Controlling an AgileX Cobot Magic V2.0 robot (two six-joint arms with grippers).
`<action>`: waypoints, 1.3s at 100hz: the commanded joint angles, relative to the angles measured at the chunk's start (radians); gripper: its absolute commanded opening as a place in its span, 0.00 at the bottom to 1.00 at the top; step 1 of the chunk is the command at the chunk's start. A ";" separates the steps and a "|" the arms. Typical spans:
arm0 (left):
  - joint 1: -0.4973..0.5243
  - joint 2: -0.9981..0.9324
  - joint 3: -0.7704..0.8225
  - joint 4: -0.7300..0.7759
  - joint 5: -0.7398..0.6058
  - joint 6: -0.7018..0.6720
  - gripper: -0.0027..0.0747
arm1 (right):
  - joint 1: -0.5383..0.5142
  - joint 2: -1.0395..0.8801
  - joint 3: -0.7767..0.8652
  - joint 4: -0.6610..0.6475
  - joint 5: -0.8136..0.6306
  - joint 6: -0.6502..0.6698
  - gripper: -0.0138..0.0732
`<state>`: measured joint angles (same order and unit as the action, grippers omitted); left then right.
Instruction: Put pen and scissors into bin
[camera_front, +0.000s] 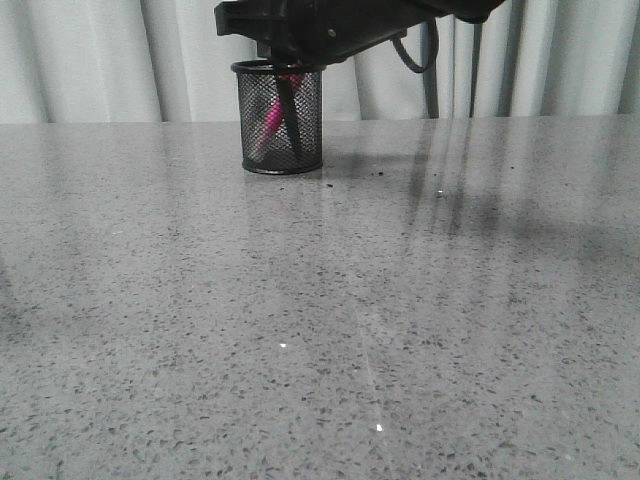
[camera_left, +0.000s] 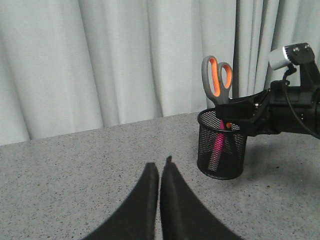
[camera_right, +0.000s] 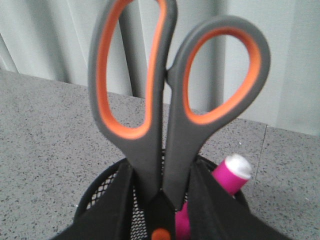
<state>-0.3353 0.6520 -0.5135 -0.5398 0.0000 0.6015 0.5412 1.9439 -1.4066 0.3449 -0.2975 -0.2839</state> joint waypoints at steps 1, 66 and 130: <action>0.003 -0.004 -0.028 -0.008 -0.065 -0.002 0.01 | 0.000 -0.059 -0.032 -0.010 -0.074 -0.009 0.10; 0.003 -0.004 -0.028 -0.008 -0.065 -0.002 0.01 | -0.011 -0.228 -0.032 -0.012 0.059 -0.040 0.54; 0.003 -0.067 0.092 -0.035 -0.181 -0.002 0.01 | -0.115 -0.988 0.647 -0.100 -0.006 -0.042 0.08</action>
<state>-0.3353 0.6179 -0.4441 -0.5472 -0.0510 0.6015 0.4341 1.0894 -0.8634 0.2599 -0.1505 -0.3168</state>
